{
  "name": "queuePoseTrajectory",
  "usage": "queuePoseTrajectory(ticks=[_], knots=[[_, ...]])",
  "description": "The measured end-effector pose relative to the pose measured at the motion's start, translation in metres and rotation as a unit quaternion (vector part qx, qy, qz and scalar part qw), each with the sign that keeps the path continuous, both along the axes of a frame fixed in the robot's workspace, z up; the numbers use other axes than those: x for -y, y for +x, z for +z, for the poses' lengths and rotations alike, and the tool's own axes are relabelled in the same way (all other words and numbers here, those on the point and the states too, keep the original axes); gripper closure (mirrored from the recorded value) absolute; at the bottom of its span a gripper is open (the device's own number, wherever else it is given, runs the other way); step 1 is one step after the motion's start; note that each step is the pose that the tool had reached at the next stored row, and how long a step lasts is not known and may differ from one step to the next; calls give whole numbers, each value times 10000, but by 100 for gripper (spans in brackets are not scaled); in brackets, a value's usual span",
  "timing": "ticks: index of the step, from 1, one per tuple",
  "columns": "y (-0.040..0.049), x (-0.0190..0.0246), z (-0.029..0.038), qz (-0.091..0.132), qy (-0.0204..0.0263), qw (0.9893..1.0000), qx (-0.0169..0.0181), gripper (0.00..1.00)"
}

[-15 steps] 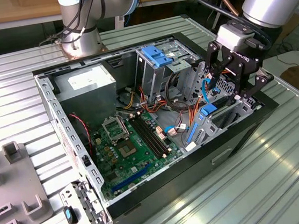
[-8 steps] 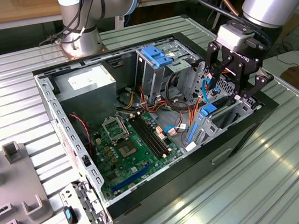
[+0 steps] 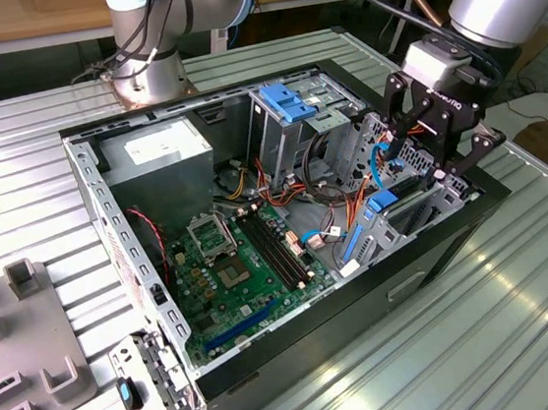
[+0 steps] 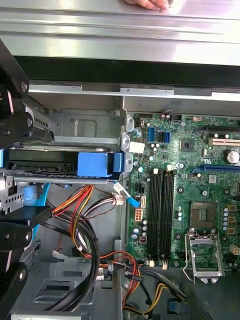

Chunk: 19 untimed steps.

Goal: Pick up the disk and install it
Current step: 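Insert the first disk wire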

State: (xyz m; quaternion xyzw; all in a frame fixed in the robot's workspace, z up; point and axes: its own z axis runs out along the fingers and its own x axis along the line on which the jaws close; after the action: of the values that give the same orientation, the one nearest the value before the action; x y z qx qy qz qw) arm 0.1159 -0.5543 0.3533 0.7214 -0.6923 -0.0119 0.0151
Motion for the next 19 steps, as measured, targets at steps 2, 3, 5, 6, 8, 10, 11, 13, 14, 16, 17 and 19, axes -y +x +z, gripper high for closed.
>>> queuePoseTrajectory(ticks=[2,3,5,6,8,10,11,13,14,16,17,19], knots=[[1,-6,4,1,1,10000,0,38],[4,-7,7,3,4,10000,0,38],[33,-8,10,2,7,10000,0,38],[38,-8,9,3,8,10000,0,38],[46,-7,7,2,10,10000,0,38],[48,-8,6,4,51,10000,0,38],[48,-7,7,4,60,10000,0,38],[47,-8,7,4,307,9995,0,38],[48,-8,7,4,307,9995,0,38],[47,-7,7,4,306,9995,0,38],[48,-7,7,4,306,9995,0,39],[48,-7,7,4,306,9995,0,53]])
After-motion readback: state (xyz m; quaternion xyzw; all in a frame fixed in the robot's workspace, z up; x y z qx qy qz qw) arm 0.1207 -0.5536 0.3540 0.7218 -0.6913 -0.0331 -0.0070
